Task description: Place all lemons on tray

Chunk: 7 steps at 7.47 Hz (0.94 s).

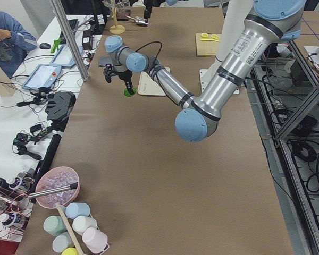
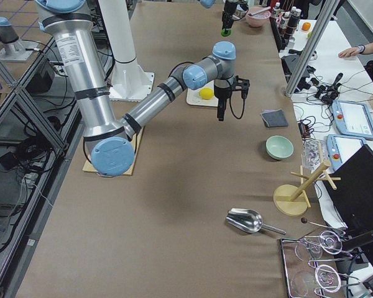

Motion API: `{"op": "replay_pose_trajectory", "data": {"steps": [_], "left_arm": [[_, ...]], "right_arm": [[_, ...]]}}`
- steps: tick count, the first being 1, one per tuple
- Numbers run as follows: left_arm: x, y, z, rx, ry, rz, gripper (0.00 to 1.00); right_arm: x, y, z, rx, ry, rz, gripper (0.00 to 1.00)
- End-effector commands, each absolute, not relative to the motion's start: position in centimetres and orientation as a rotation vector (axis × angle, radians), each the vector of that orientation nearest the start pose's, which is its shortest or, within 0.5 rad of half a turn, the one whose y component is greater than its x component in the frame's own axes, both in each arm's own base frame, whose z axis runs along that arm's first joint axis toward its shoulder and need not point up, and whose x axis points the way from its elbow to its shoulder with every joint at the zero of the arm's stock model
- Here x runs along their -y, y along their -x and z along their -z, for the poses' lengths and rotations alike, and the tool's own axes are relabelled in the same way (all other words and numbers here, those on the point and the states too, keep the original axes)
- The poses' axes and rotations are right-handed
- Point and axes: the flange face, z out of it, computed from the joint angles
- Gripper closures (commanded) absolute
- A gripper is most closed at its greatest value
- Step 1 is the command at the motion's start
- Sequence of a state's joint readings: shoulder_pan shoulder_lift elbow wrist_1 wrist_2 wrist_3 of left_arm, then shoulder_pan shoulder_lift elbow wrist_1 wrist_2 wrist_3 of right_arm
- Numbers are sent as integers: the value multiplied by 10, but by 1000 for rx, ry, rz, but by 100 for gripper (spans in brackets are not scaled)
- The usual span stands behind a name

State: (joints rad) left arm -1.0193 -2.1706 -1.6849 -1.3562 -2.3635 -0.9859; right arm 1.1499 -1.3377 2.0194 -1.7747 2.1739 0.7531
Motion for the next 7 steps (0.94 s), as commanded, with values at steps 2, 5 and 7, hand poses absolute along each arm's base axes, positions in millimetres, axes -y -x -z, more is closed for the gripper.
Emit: {"op": "replay_pose_trajectory", "data": {"steps": [2,5,7], "left_arm": [[583,-379,-205,-848,163,208,100],[582,-437,-205,-885,191,230,100],[568,-477,-199,-852,172,241,100]], "right_arm": [[511,-12,-489,647,-57,-1,0],[500,-34,-576,687,44,-13,0],[497,-32,-611,717,26,-13,0]]}}
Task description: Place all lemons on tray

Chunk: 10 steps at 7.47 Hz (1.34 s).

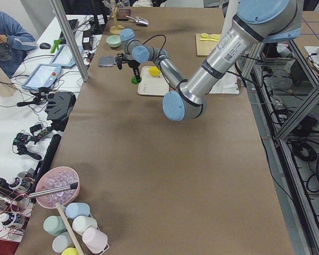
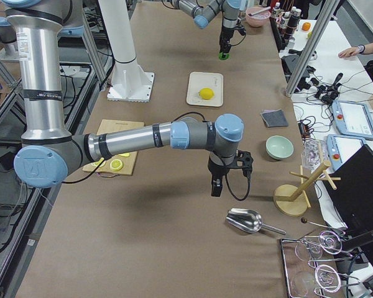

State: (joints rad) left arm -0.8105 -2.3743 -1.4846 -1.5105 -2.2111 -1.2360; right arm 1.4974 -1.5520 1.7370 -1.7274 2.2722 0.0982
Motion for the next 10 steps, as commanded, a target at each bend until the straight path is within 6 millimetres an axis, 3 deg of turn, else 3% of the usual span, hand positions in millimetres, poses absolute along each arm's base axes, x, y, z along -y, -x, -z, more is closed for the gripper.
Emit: {"op": "replay_pose_trajectory", "data": {"steps": [1,4,6,7,8,9,10], "left_arm": [[565,-495,-196,-840,162,243,100],[531,-553,-208,-822,139,230,100],[515,-576,-217,-812,129,210,100],[515,-576,-217,-811,122,211,78],[514,-577,-217,-812,122,209,25],[515,-576,-216,-819,116,202,2],[515,-574,-214,-822,114,203,2]], "right_arm": [[498,-32,-610,720,20,-12,0],[498,-32,-612,717,21,-9,0],[498,-32,-614,717,24,-11,0],[498,-32,-614,718,24,-11,0],[498,-32,-614,718,24,-10,0],[498,-32,-614,718,25,-10,0],[498,-32,-614,718,24,-10,0]]}}
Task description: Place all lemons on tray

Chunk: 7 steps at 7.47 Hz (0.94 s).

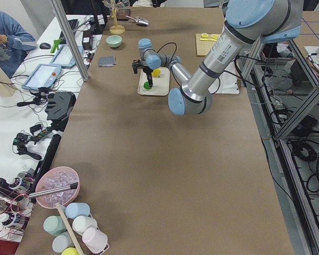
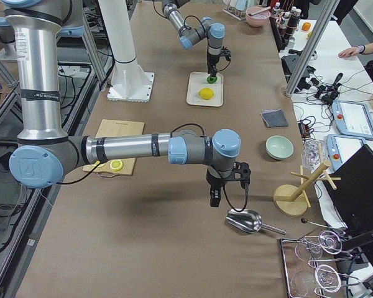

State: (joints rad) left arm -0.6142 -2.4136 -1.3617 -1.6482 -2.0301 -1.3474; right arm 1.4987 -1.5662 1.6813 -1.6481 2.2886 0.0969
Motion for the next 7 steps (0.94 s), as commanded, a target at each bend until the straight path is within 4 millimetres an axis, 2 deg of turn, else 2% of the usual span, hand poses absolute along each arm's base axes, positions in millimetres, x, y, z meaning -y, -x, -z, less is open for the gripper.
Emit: {"op": "replay_pose_trajectory", "data": {"steps": [1,2,3,4,5,6,7], "left_arm": [[521,-566,-214,-824,115,207,2],[536,-521,-232,-828,133,226,2],[530,-454,-284,-829,125,167,2],[530,-390,-327,-806,81,125,2],[523,-335,-366,-767,68,39,2],[525,-292,-409,-726,69,23,2],[524,-257,-442,-703,63,10,2]], "right_arm": [[498,-32,-614,718,25,-10,0],[498,-32,-614,718,25,-10,0],[498,-32,-614,718,25,-10,0],[497,-32,-614,718,25,-10,0],[497,-32,-614,718,25,-10,0],[497,-32,-614,720,25,-9,0],[497,-32,-614,720,25,-9,0]]}}
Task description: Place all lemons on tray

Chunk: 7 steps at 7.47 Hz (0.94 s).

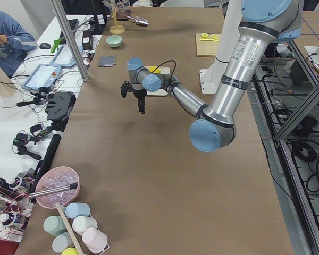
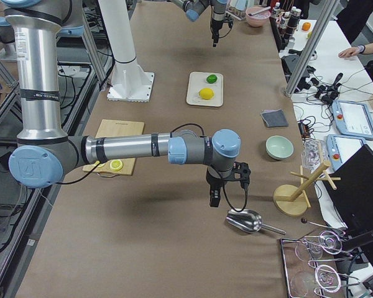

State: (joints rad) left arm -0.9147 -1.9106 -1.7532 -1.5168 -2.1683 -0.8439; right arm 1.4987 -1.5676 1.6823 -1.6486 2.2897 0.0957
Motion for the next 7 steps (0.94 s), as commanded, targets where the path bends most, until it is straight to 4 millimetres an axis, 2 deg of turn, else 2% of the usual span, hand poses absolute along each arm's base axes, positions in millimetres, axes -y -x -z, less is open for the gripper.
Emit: {"op": "replay_pose_trajectory", "data": {"steps": [1,4,6,7], "left_arm": [[524,-219,-468,-693,53,10,2],[504,-128,-544,-700,105,56,2],[480,-83,-597,-696,108,65,2],[467,-61,-631,-726,111,44,2]], "right_arm": [[495,-32,-616,719,29,-9,0],[495,-32,-615,718,25,-6,0],[494,-32,-615,720,25,-5,0],[492,-32,-613,721,22,-4,0]]}}
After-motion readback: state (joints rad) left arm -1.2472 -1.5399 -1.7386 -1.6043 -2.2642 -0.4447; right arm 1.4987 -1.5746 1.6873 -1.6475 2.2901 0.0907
